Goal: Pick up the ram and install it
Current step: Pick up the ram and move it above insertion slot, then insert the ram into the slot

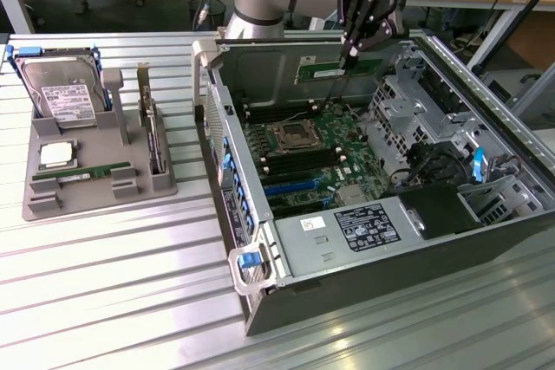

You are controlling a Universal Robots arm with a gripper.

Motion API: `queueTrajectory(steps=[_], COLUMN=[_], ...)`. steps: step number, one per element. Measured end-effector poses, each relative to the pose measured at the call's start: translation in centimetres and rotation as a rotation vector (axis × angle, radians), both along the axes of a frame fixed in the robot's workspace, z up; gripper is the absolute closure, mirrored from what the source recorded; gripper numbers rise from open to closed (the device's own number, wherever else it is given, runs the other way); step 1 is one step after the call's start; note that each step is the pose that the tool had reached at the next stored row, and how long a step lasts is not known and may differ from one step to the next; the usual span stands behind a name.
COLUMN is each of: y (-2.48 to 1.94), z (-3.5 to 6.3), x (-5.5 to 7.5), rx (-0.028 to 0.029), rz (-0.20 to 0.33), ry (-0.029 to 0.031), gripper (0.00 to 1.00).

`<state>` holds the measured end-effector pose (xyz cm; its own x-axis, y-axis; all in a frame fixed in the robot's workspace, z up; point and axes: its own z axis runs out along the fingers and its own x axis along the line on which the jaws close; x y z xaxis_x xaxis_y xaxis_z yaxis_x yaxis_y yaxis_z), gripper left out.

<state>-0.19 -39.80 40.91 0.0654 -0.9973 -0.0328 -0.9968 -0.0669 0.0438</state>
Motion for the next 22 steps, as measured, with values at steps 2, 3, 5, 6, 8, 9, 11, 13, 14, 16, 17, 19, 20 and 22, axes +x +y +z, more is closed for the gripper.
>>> queueTrajectory(steps=[2, 3, 5, 6, 8, 9, 11, 13, 14, 16, 17, 19, 20, 22], y=[0.00, 0.00, 0.00, 0.00, 0.00, 0.00, 0.00, 0.00, 0.00, 0.00, 0.00, 0.00, 0.00, 0.00], z=[0.00, 0.00, 0.00, 0.00, 0.00, 0.00, 0.00, 0.00, 0.00, 0.00, 0.00, 0.00, 0.00, 0.00], x=[0.4, 0.6, 1.0, 1.1, 1.5, 1.8, 2.3, 2.5, 2.5, 2.6, 2.6, 2.6, 2.6, 2.6], rx=[-0.0001, -0.0001, 0.0000, 0.0000, 0.0000, -0.0001, 0.0000, 0.0000, 0.0000, 0.0000, 0.0000, -0.0001, 0.0000, -0.0001], rz=[0.000, 0.000, 0.000, 0.000, 0.000, 0.000, 0.000, 0.000, 0.000, 0.000, 0.000, 0.000, 0.000, 0.000], ry=[0.0000, 0.0000, 0.0000, 0.0000, 0.0000, 0.0000, 0.0000, 0.0000, 0.0000, 0.0000, 0.0000, 0.0000, 0.0000, 0.0000], gripper=[0.87, 0.87, 0.87, 0.87, 0.87, 0.87, 0.87, 0.87, 0.87, 0.87, 0.87, 0.87, 0.87, 0.87])
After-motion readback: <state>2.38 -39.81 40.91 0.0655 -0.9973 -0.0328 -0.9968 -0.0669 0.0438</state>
